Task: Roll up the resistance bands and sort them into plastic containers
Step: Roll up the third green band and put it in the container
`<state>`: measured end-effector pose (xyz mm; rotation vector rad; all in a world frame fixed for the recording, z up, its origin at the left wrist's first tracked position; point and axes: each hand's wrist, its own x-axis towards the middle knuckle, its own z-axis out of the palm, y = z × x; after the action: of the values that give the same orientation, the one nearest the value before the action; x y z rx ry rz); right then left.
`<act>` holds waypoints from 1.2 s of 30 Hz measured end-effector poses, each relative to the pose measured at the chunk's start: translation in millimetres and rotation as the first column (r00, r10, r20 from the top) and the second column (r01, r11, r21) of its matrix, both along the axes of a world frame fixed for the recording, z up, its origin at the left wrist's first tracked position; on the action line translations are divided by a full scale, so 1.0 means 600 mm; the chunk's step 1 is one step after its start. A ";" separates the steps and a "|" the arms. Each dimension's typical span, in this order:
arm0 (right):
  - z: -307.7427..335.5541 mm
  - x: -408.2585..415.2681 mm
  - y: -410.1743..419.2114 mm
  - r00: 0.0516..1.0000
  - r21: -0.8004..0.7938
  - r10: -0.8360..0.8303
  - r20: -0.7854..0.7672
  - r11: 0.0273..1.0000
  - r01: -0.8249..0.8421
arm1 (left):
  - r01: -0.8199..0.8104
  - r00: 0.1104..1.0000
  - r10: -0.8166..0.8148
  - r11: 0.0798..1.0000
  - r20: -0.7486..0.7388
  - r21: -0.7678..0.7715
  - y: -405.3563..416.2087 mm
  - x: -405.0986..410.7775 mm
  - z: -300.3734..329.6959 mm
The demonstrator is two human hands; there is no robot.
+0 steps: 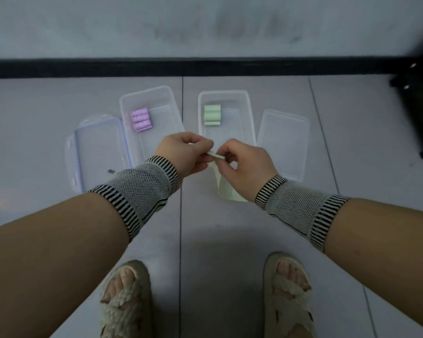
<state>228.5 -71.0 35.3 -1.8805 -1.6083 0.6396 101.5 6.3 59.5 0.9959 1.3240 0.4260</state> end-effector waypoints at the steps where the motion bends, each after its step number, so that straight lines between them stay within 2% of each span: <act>1: 0.018 0.013 0.003 1.000 0.024 -0.016 0.001 1.000 0.016 | 0.013 1.000 -0.014 1.000 0.015 0.008 0.003 0.010 0.021; 5: 0.102 0.049 0.010 0.995 0.039 -0.104 -0.012 0.994 0.104 | 0.050 0.998 -0.052 0.997 0.020 0.059 0.007 0.036 0.108; 8: 0.168 0.050 0.001 0.984 0.027 -0.151 -0.089 0.988 0.154 | 0.203 0.972 -0.153 0.929 -0.179 0.308 -0.010 0.035 0.168; 10: 0.216 0.047 -0.008 0.972 0.040 -0.183 -0.146 0.981 0.191 | 0.240 0.962 -0.155 0.875 -0.226 0.420 -0.025 0.031 0.213; 14: 0.318 0.033 -0.033 0.915 0.077 -0.244 -0.321 0.956 0.282 | 0.185 0.981 -0.128 0.847 -0.146 0.498 -0.054 0.020 0.310; 20: 0.460 -0.010 -0.092 0.822 0.123 -0.232 -0.520 0.932 0.341 | 0.051 0.992 -0.101 0.870 0.075 0.491 -0.125 -0.009 0.430; 24: 0.509 -0.048 -0.140 0.745 0.094 -0.240 -0.623 0.922 0.375 | -0.077 0.965 -0.036 0.908 0.260 0.413 -0.188 -0.034 0.475; 26: 0.520 -0.065 -0.164 0.698 0.081 -0.244 -0.674 0.914 0.398 | -0.133 0.950 0.009 0.915 0.311 0.380 -0.218 -0.047 0.482; 30: 0.523 -0.088 -0.190 0.675 0.076 -0.223 -0.703 0.921 0.382 | -0.213 0.925 0.087 0.925 0.371 0.314 -0.251 -0.068 0.477; 36: 0.495 -0.097 -0.180 0.691 0.061 -0.232 -0.684 0.927 0.371 | -0.180 0.904 0.055 0.949 0.425 0.260 -0.251 -0.084 0.453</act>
<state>170.2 -178.7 332.0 -1.4677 -0.8278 0.8481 51.1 -144.2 331.6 1.0009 0.9519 0.8992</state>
